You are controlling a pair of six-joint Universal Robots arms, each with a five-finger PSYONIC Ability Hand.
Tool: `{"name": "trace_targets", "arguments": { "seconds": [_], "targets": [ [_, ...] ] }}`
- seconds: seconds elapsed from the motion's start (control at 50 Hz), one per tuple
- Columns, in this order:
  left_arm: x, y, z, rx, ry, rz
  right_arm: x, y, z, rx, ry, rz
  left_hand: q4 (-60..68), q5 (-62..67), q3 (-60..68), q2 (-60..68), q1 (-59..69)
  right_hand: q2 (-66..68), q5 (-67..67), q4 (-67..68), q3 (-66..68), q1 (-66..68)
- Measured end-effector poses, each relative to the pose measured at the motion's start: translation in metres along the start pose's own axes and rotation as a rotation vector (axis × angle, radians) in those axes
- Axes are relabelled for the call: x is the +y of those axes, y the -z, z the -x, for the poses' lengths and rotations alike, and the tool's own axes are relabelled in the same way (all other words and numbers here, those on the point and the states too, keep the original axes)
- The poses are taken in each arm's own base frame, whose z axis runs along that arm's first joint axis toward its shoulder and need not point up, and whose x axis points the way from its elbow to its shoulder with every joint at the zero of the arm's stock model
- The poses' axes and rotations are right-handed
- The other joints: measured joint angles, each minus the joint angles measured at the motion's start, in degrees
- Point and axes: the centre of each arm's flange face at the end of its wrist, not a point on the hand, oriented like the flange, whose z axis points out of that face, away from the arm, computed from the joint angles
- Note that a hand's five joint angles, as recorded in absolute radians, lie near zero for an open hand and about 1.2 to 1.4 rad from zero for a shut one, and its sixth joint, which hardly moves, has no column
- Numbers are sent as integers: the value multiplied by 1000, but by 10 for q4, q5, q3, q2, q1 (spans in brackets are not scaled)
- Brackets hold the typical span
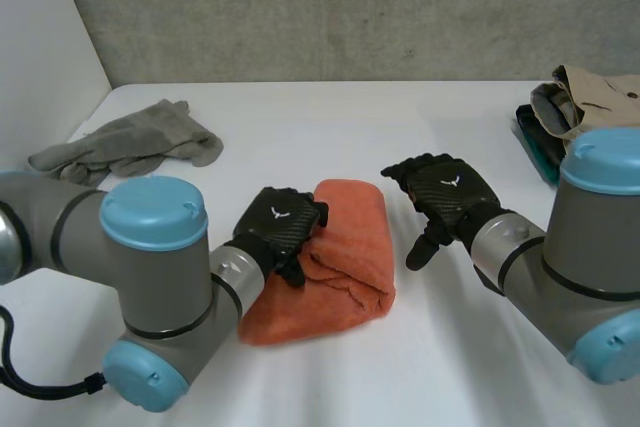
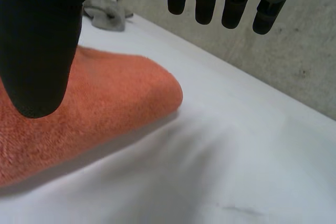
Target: Fold the laundry.
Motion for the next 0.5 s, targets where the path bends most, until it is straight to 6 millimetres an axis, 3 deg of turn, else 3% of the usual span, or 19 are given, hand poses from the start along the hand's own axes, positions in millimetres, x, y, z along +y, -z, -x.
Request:
{"name": "trace_targets", "arguments": {
  "seconds": [0.14, 0.2, 0.24, 0.28, 0.4, 0.5],
  "targets": [
    [10, -9, -3, 10, 2, 21, 2, -11, -3, 12, -5, 31, 64, 62, 68, 69, 73, 0, 0, 0, 0, 0],
    [11, -11, -4, 12, 2, 20, 2, -15, -4, 13, -10, 33, 171, 167, 173, 182, 179, 0, 0, 0, 0, 0],
    [11, -11, -4, 9, 2, 12, 1, -17, -5, 14, -12, 31, 310, 303, 316, 319, 305, 0, 0, 0, 0, 0],
    [10, -11, -4, 3, 1, 0, 0, -19, -5, 15, -13, 27, 382, 368, 382, 385, 339, 0, 0, 0, 0, 0],
    [-1, -2, 0, -48, -4, -49, -8, -21, -7, 18, -14, 3, 403, 380, 402, 406, 339, 0, 0, 0, 0, 0],
    [-12, 21, 6, -111, -6, -69, -18, -23, -4, 2, -24, -3, 403, 380, 402, 406, 339, 0, 0, 0, 0, 0]
  ]
}}
